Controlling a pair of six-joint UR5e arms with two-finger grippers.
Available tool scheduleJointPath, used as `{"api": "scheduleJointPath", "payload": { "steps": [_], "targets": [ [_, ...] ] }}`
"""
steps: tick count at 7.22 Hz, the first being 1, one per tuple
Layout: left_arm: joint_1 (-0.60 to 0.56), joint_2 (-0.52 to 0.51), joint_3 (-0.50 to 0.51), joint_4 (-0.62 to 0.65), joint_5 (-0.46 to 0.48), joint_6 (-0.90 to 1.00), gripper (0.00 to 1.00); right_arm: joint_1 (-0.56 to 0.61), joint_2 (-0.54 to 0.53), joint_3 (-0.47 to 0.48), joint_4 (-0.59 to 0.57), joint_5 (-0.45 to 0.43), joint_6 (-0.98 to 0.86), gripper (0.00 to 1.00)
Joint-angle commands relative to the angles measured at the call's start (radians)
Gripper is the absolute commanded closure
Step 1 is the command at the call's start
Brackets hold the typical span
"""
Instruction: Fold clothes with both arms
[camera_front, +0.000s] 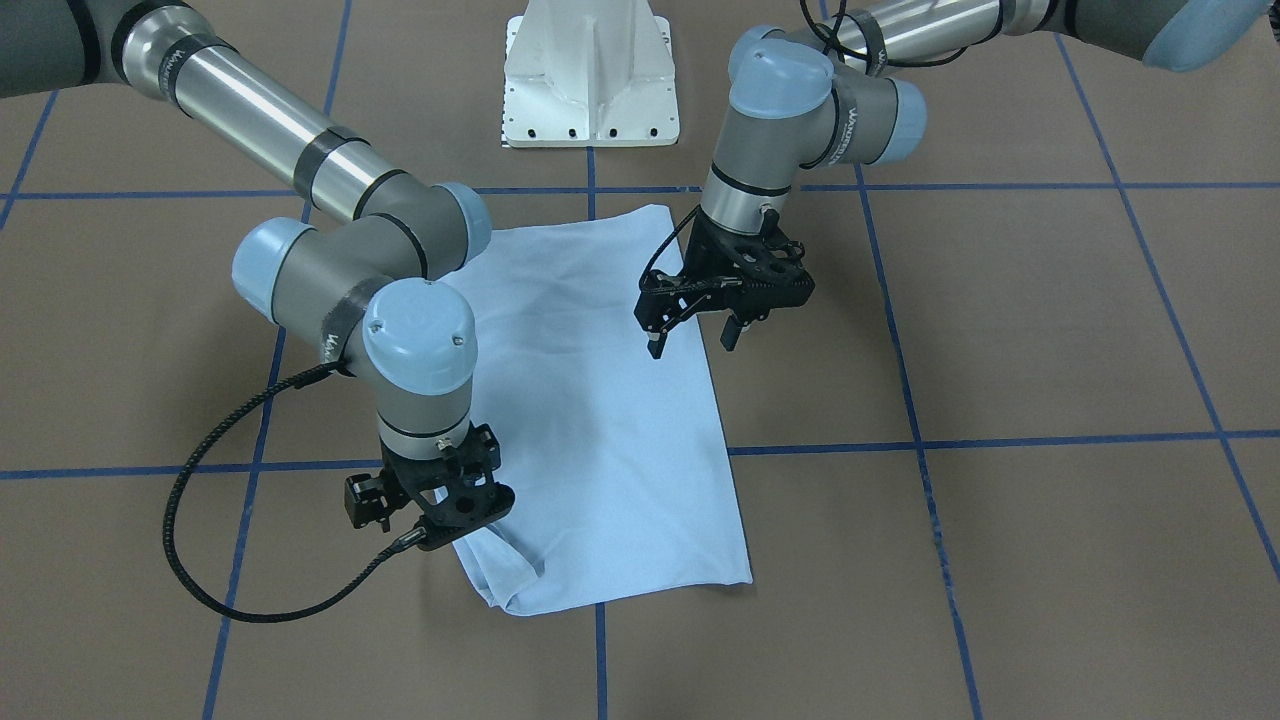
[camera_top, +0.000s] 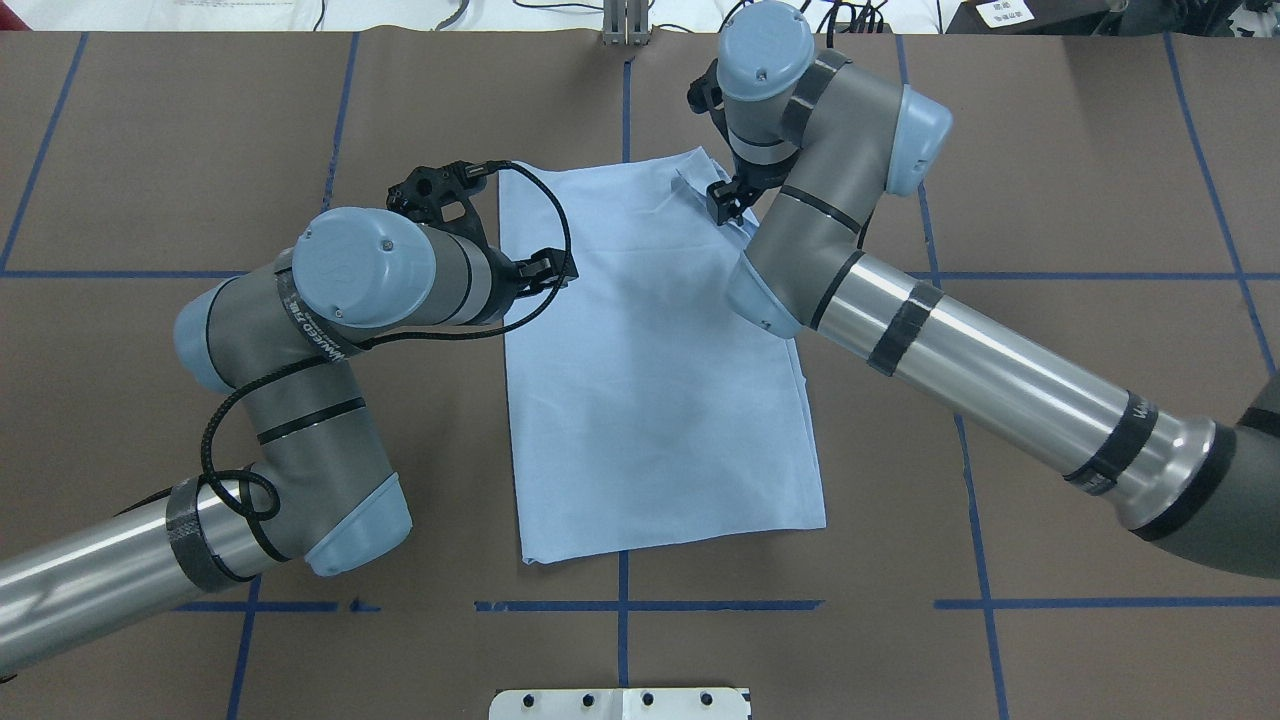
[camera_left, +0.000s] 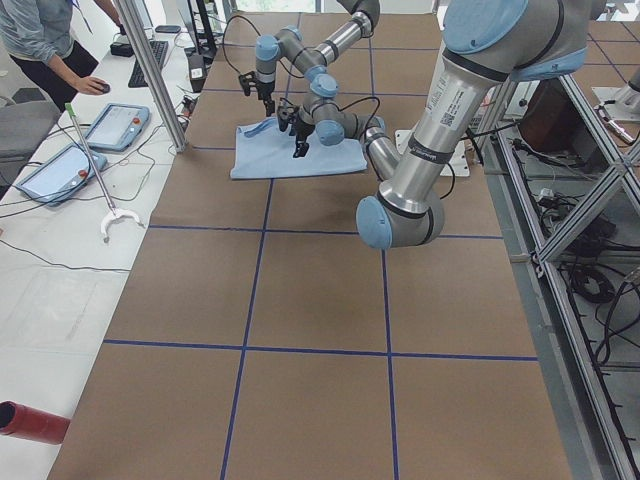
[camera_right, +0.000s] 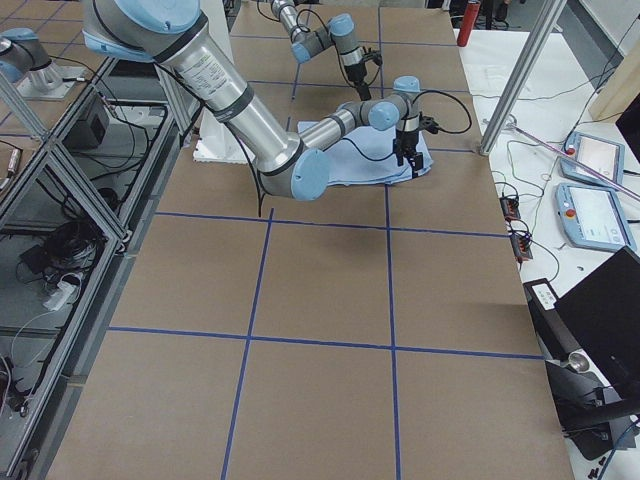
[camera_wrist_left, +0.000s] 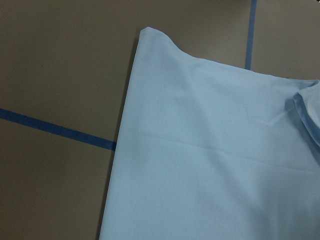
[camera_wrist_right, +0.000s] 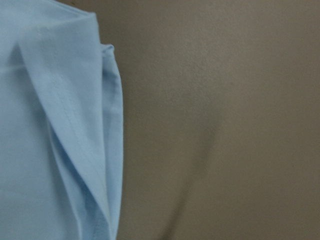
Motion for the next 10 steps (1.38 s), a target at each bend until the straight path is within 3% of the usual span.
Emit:
{"api": "scheduleJointPath", "payload": {
  "steps": [1, 3, 8, 9, 10],
  "targets": [
    [-0.001, 0.004, -0.075, 0.005, 0.000, 0.003, 0.00, -0.015, 0.062, -0.149, 0.101, 0.004, 0.010, 0.00],
    [-0.001, 0.002, -0.084, 0.005, 0.000, 0.003, 0.00, -0.015, 0.114, -0.238, 0.132, 0.002, 0.009, 0.00],
    [-0.002, 0.005, -0.101, 0.011, 0.000, 0.003, 0.00, 0.018, 0.116, -0.297, 0.169, 0.007, 0.006, 0.00],
    [-0.001, 0.005, -0.100, 0.010, 0.000, 0.001, 0.00, 0.040, 0.109, -0.338, 0.218, 0.008, 0.003, 0.00],
    [-0.001, 0.002, -0.101, 0.010, 0.000, 0.001, 0.00, 0.076, 0.105, -0.459, 0.333, 0.007, 0.003, 0.01]
  ]
}}
